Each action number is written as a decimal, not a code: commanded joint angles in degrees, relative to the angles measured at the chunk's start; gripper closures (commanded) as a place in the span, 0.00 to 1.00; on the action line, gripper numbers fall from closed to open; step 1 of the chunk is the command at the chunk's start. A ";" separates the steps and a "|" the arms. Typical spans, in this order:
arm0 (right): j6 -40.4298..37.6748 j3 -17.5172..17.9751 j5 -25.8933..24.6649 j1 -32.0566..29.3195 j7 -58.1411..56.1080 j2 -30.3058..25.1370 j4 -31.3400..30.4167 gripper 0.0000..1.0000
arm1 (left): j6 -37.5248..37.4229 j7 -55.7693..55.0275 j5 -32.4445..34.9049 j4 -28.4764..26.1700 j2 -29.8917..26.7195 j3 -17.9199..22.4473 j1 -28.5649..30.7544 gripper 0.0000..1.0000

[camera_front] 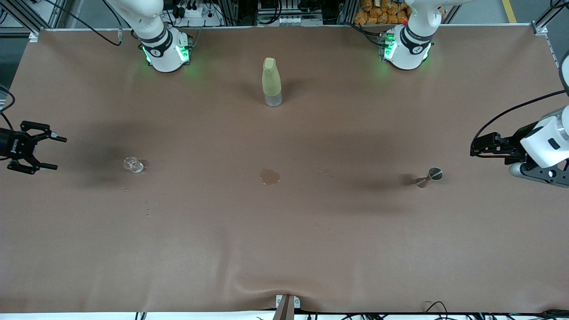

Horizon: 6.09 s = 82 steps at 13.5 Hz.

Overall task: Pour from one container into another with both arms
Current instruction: 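Lower the right gripper to the glass beaker while the left gripper approaches the jigger, then close the right gripper on the beaker while the left gripper grasps the jigger, then lift the beaker with the right gripper while the left gripper lifts the jigger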

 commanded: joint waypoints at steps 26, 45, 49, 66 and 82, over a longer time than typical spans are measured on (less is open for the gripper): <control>-5.84 1.84 14.91 -1.46 -45.44 30.16 1.70 0.00 | -4.07 105.76 -30.90 -1.25 30.02 -0.55 17.83 0.00; -7.59 2.02 17.01 -1.99 -46.59 31.56 1.79 0.24 | -5.13 113.58 -42.78 -1.78 38.03 -0.81 17.75 0.00; -7.68 2.02 17.01 -3.04 -46.76 31.56 1.79 0.36 | -5.05 116.47 -44.62 -1.78 39.08 -0.81 17.22 0.11; -9.53 5.53 17.28 4.41 -35.36 29.37 9.08 0.75 | -4.87 117.01 -44.98 -1.43 39.52 -0.37 17.92 0.47; 1.01 6.76 38.63 24.63 -31.12 28.31 9.71 0.78 | -4.00 112.27 -46.63 1.47 35.92 -4.67 12.56 1.00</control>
